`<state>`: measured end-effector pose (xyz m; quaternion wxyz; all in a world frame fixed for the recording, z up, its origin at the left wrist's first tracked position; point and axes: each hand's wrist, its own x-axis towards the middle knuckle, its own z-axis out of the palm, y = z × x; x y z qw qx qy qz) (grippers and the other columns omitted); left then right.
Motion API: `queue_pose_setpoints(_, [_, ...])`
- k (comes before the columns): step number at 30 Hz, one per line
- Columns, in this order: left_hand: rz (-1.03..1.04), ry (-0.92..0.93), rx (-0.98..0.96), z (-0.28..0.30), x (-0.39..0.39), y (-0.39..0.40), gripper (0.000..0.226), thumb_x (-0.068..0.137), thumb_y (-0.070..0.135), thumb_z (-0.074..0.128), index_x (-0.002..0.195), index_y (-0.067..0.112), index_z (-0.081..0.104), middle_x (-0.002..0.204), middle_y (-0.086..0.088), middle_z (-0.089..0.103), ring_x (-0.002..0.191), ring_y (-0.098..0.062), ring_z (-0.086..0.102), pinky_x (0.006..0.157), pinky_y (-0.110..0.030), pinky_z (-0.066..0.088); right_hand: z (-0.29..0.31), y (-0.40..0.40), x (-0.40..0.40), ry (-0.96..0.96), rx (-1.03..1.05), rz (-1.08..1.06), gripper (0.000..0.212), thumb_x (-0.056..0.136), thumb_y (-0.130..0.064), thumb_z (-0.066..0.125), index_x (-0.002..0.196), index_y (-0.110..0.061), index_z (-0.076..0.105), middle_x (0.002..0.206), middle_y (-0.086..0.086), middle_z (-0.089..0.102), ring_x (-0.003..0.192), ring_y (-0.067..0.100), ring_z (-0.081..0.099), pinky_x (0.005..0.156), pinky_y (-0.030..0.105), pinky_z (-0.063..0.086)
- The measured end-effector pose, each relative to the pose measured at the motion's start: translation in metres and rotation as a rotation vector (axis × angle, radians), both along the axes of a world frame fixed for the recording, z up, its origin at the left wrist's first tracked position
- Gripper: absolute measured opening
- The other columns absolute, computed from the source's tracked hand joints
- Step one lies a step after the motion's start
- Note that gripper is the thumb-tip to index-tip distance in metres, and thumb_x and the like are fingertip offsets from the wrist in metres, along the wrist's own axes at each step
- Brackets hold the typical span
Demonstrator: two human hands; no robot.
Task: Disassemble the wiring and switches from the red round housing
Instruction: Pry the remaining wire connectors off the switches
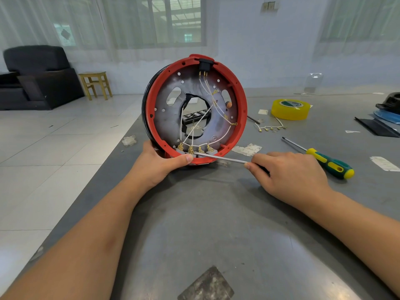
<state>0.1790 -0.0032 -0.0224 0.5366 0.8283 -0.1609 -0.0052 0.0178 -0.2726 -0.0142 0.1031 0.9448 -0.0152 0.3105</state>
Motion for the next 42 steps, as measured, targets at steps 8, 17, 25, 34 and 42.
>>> queue_pose_setpoints(8, [0.002,0.002,-0.006,0.002,-0.004,0.001,0.124,0.039,0.080,0.086,0.141,0.026,0.041,0.127,0.012,0.062,0.112,-0.004,0.059,0.092,-0.027,0.043,0.004,-0.005,0.002,0.032,0.022,0.033,0.051,0.100,-0.063,0.023,0.082,-0.032,0.060,0.064,-0.012,0.056,0.058,0.014,0.057,0.043,0.021,0.029])
queue_pose_setpoints(17, [-0.086,0.041,0.005,0.009,-0.007,0.002,0.107,0.050,0.065,0.095,0.134,0.020,0.046,0.099,0.001,0.079,0.062,-0.021,0.074,0.072,-0.037,0.059,0.015,-0.010,0.002,0.118,0.044,0.061,0.046,0.095,-0.067,0.015,0.080,-0.038,0.048,0.066,-0.010,0.059,0.058,0.012,0.050,0.044,0.023,0.023])
queue_pose_setpoints(25, [-0.197,0.251,-0.223,0.014,-0.010,0.000,0.105,0.054,0.031,0.098,0.142,0.019,0.041,0.103,-0.012,0.081,0.092,-0.032,0.081,0.071,-0.036,0.059,0.020,-0.005,0.000,0.101,-0.030,0.040,0.045,0.096,-0.064,0.016,0.076,-0.035,0.045,0.060,-0.009,0.052,0.052,0.010,0.044,0.043,0.021,0.017])
queue_pose_setpoints(34, [-0.258,0.401,-0.391,0.008,-0.009,-0.003,0.085,0.077,-0.004,0.088,0.144,0.022,0.043,0.111,-0.022,0.078,0.095,-0.043,0.078,0.072,-0.040,0.066,0.022,-0.003,0.000,0.119,-0.065,0.029,0.053,0.095,-0.066,0.008,0.083,-0.036,0.050,0.063,-0.010,0.050,0.057,0.012,0.054,0.047,0.024,0.045])
queue_pose_setpoints(42, [-0.293,0.420,-0.434,0.009,-0.009,-0.001,0.088,0.063,0.004,0.092,0.140,0.016,0.050,0.109,-0.024,0.078,0.097,-0.043,0.078,0.073,-0.039,0.066,0.022,0.005,-0.002,0.146,-0.063,0.014,0.047,0.098,-0.065,0.016,0.084,-0.035,0.049,0.065,-0.009,0.052,0.060,0.015,0.057,0.046,0.023,0.035])
